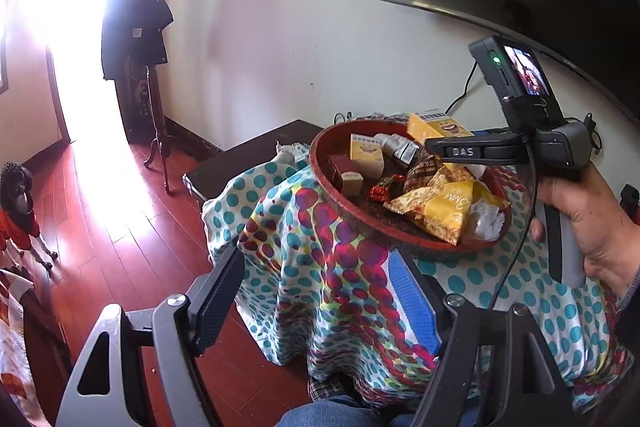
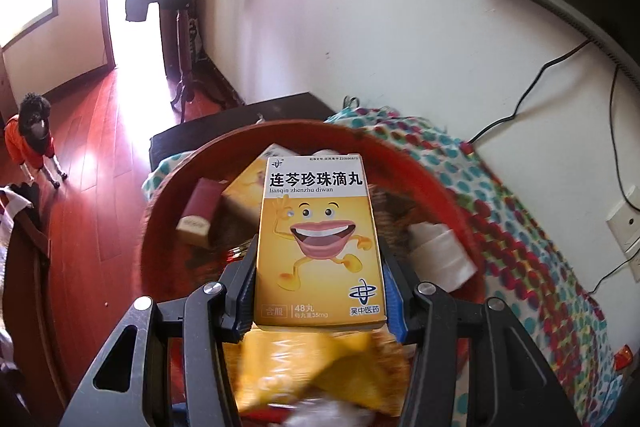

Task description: Organize objects

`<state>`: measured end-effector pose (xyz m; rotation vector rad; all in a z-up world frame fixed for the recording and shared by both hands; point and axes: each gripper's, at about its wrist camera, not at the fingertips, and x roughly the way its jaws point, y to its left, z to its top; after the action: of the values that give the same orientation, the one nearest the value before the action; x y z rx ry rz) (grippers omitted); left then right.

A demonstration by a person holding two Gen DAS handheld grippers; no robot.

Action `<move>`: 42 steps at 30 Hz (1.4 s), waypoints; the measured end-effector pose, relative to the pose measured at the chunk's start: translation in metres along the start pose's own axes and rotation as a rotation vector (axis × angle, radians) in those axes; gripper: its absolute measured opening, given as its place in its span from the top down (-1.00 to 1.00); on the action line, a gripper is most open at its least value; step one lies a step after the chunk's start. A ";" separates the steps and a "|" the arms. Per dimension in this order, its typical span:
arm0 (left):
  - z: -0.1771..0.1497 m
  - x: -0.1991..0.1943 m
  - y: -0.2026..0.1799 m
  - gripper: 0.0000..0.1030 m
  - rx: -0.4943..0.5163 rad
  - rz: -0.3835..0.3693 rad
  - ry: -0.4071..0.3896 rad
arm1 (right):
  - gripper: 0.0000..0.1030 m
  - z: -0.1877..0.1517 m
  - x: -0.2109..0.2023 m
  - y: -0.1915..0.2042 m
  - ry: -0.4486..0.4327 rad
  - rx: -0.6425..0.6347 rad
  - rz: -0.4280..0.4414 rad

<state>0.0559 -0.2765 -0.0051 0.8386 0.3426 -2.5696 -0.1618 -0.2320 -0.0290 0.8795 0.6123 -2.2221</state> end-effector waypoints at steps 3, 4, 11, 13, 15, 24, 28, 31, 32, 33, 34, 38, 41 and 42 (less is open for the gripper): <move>-0.001 0.002 0.003 -0.49 -0.007 -0.001 0.002 | 0.06 -0.004 0.005 0.016 0.014 -0.006 0.000; -0.002 0.002 0.003 -0.49 -0.005 0.004 0.000 | 0.06 -0.005 0.006 0.019 0.017 -0.002 0.004; -0.004 0.006 -0.004 -0.49 0.018 -0.012 0.018 | 0.06 -0.012 0.013 0.039 0.024 -0.012 -0.002; -0.004 0.005 -0.007 -0.49 0.024 -0.019 0.017 | 0.06 -0.015 0.014 0.040 0.026 0.001 0.005; -0.003 0.004 -0.008 -0.49 0.030 -0.019 0.014 | 0.06 -0.017 0.016 0.041 0.027 0.002 0.005; 0.001 0.003 -0.017 -0.49 0.044 -0.031 0.011 | 0.03 -0.025 0.021 0.041 0.044 0.020 0.043; 0.000 0.003 -0.020 -0.49 0.049 -0.033 0.010 | -0.96 -0.026 0.014 0.043 0.016 -0.002 0.011; -0.001 0.002 -0.022 -0.49 0.053 -0.037 0.008 | -1.00 -0.029 -0.001 0.039 -0.060 0.006 -0.029; -0.001 0.002 -0.023 -0.49 0.053 -0.039 0.009 | -1.00 -0.029 -0.004 0.037 -0.063 0.015 -0.020; -0.001 0.002 -0.023 -0.49 0.053 -0.041 0.010 | -1.00 -0.029 -0.007 0.034 -0.065 0.024 -0.026; -0.002 0.002 -0.024 -0.49 0.056 -0.038 0.009 | -1.00 -0.030 -0.011 0.031 -0.073 0.031 -0.037; -0.002 -0.004 -0.028 -0.49 0.056 -0.027 0.000 | -1.00 -0.040 -0.037 0.018 -0.102 0.062 -0.107; -0.003 -0.014 -0.036 -0.49 0.066 -0.021 -0.018 | -1.00 -0.053 -0.058 0.003 -0.110 0.104 -0.176; -0.003 -0.016 -0.040 -0.49 0.070 -0.020 -0.023 | -1.00 -0.060 -0.063 -0.002 -0.102 0.120 -0.183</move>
<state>0.0511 -0.2353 0.0067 0.8339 0.2573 -2.6211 -0.1036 -0.1683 -0.0226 0.7899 0.5346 -2.4736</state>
